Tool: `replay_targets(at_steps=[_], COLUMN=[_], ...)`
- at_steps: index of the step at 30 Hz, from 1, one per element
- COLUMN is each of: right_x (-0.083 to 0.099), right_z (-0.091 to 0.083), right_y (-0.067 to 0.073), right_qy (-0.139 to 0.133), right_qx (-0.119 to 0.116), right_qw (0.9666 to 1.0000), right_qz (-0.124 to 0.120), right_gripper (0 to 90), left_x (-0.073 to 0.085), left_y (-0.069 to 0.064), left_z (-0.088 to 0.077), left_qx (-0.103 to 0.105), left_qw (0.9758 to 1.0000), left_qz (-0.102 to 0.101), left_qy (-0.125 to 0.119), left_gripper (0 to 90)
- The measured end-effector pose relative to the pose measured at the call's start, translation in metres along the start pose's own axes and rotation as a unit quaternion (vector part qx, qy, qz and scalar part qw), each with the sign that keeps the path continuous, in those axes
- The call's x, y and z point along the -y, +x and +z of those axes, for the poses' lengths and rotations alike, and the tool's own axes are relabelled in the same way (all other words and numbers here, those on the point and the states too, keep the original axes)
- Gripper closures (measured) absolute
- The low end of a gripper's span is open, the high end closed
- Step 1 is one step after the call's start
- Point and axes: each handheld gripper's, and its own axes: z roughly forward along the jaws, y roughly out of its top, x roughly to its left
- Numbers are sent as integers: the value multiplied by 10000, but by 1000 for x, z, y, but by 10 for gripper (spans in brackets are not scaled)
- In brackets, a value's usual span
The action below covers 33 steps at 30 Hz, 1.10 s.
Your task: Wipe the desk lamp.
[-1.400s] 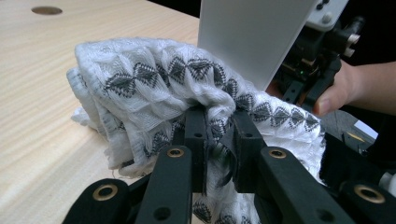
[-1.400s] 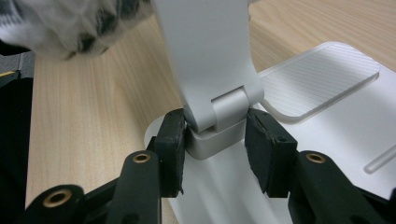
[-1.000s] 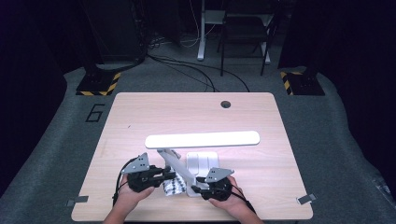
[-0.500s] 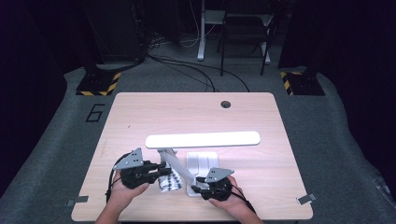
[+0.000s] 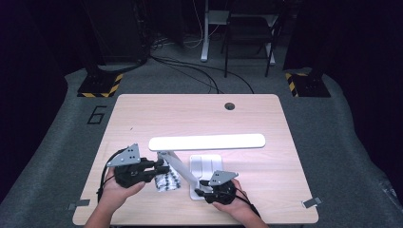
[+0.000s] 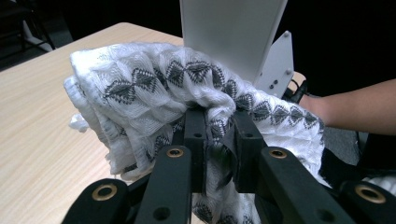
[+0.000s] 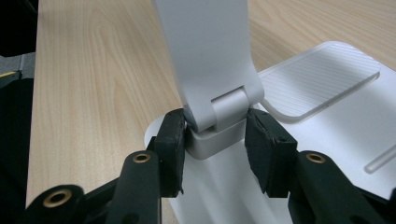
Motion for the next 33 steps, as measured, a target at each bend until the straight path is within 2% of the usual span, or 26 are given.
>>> replay_targets(at_steps=[1, 8, 9, 14, 19, 20, 25, 33], right_x=[0, 0, 0, 0, 0, 0, 0, 0], right_z=[0, 0, 0, 0, 0, 0, 0, 0], right_y=[0, 0, 0, 0, 0, 0, 0, 0], right_qy=[0, -2, -2, -3, -3, -3, -3, -3], right_qx=[-1, 0, 0, -1, 2, 1, 2, 1], right_qw=[10000, 10000, 10000, 10000, 10000, 10000, 10000, 10000], right_qz=[0, 5, 6, 8, 11, 14, 10, 9], right_gripper=[587, 588, 587, 587, 587, 587, 587, 587], left_x=[-2, -10, -13, -21, -26, -27, -32, -42], left_y=[-1, 2, 2, 0, 1, 0, -1, -2], left_z=[-1, -9, -13, -20, -23, -23, -28, -40], left_qx=[4, 27, 42, 14, -5, -7, -17, -133], left_qw=[10000, 10000, 9999, 9998, 9999, 9998, 9999, 9992], left_qz=[-62, -11, -63, -79, -37, -106, -79, -7], left_qy=[-22, -91, -119, -166, -133, -142, -140, -382], left_gripper=[797, 797, 797, 797, 797, 797, 797, 797])
